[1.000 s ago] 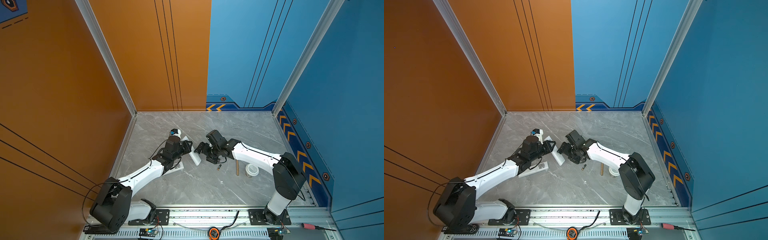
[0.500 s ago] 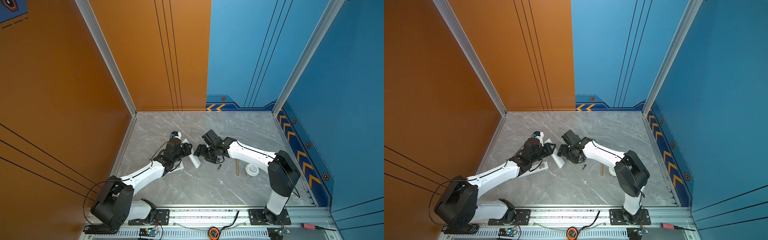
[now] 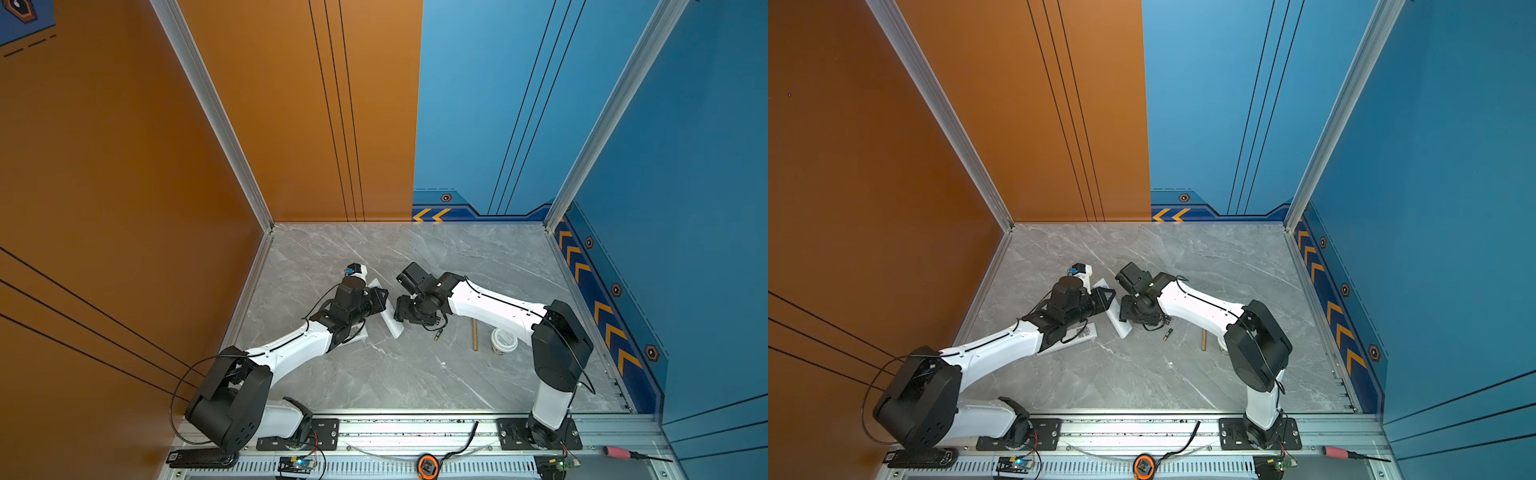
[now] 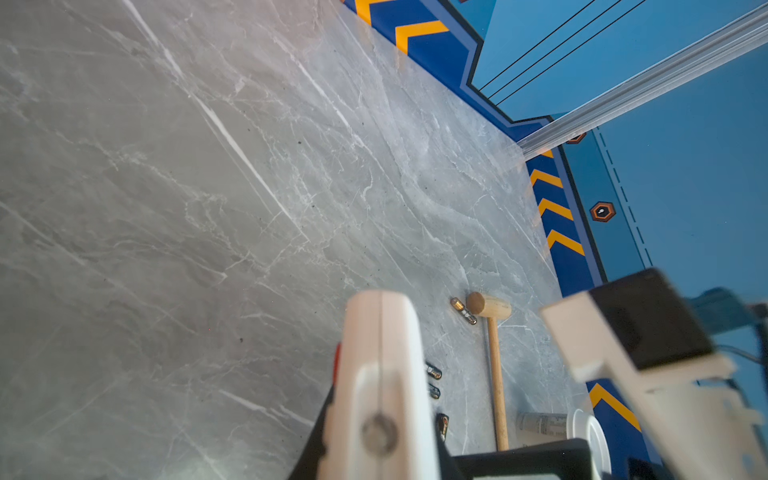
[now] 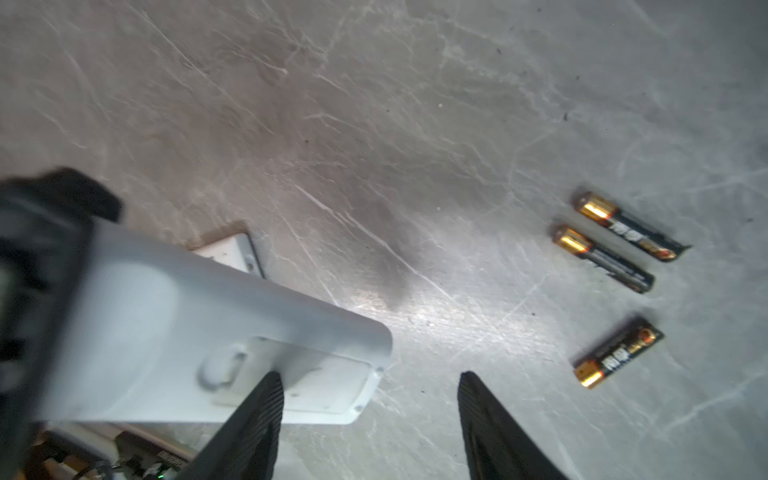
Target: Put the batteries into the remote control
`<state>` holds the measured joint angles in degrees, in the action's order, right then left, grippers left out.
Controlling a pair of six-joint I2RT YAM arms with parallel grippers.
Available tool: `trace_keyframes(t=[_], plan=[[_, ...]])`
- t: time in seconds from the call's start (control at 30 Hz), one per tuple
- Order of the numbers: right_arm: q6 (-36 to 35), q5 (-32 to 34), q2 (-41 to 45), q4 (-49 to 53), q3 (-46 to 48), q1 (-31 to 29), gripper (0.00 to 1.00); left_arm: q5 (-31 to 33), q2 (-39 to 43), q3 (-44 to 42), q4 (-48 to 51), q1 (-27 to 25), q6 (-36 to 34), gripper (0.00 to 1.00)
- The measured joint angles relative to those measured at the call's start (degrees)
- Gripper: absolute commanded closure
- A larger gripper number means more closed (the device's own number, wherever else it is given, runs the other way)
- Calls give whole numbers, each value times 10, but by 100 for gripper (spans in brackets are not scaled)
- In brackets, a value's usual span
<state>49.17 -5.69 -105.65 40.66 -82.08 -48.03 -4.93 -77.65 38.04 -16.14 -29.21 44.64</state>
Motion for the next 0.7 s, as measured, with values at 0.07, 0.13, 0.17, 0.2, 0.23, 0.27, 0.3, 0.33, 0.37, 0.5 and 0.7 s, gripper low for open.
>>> trace_keyframes(t=[0.07,0.13,0.17,0.2,0.23,0.27,0.3,0.33,0.37,0.5,0.7], plan=[[-7,6,-8,19,0,-1,40,1,0,0,-3,0,-5,100],[-13,12,-16,34,-1,-1,40,1,-1,0,-4,0,-12,100],[-14,14,-17,38,-1,-2,39,1,-2,0,-5,0,-14,100],[-14,15,-18,42,-1,-2,37,2,-3,0,-6,0,-16,100],[-14,15,-17,46,-2,-2,35,2,-5,0,-7,-1,-17,100],[-13,15,-16,49,-3,-2,32,3,-6,0,-7,-1,-17,100],[-10,15,-14,49,-5,-2,28,3,-7,0,-7,-1,-17,100],[-5,14,-9,49,-5,-2,23,2,-7,-1,-8,-1,-17,100],[2,11,-3,48,-5,-1,20,2,-7,-1,-8,-1,-17,100],[44,-15,60,7,29,15,15,2,-9,-5,-20,0,-10,100],[109,-51,82,-79,83,43,13,-1,-23,-14,-43,0,13,100]])
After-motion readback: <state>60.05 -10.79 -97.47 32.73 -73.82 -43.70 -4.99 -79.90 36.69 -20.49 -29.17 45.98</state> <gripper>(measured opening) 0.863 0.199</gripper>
